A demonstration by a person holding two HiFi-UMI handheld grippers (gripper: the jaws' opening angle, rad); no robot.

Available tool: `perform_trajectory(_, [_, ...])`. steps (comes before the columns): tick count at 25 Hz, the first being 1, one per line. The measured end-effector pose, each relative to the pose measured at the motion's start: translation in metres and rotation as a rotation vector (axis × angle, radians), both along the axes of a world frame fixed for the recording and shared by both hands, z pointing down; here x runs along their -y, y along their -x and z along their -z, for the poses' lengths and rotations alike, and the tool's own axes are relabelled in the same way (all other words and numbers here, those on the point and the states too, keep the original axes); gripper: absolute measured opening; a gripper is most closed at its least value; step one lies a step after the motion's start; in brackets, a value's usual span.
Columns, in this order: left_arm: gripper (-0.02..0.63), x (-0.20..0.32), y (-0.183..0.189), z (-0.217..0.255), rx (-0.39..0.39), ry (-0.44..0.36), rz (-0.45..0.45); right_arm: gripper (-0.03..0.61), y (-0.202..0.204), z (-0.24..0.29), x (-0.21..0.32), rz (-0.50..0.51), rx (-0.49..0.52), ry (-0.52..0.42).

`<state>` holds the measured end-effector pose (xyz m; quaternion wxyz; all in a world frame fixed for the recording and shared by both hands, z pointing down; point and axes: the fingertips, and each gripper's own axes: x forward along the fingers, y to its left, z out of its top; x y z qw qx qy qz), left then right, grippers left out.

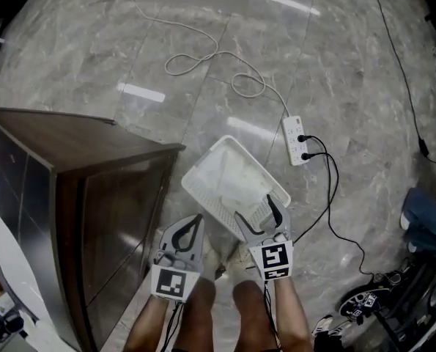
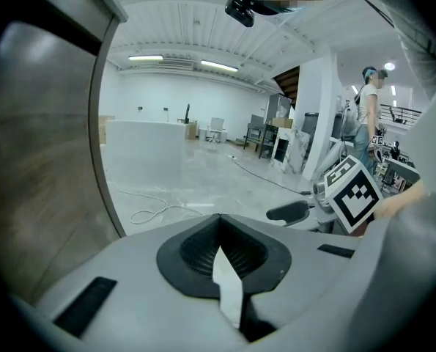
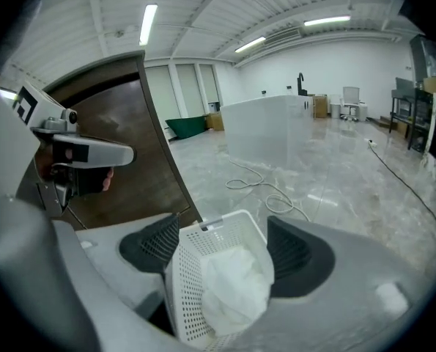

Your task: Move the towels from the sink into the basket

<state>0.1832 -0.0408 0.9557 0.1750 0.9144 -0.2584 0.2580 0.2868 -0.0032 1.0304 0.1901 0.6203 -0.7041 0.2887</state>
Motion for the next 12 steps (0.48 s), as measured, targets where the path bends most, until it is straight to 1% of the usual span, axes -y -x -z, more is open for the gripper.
perform_trajectory(6, [0.009, 0.021, -0.023, 0.084, -0.052, -0.061, -0.008, 0.301, -0.023, 0.093, 0.018, -0.048, -0.025, -0.079])
perform_trajectory(9, [0.009, 0.027, -0.032, 0.131, -0.076, -0.095, -0.012, 0.283, -0.034, 0.146, 0.027, -0.068, -0.042, -0.122])
perform_trajectory(10, [0.009, 0.028, -0.033, 0.147, -0.081, -0.115, -0.022, 0.28, -0.037, 0.164, 0.029, -0.073, -0.048, -0.137])
perform_trajectory(12, [0.009, 0.03, -0.035, 0.175, -0.084, -0.179, -0.064, 0.261, -0.041, 0.201, 0.033, -0.08, -0.061, -0.167])
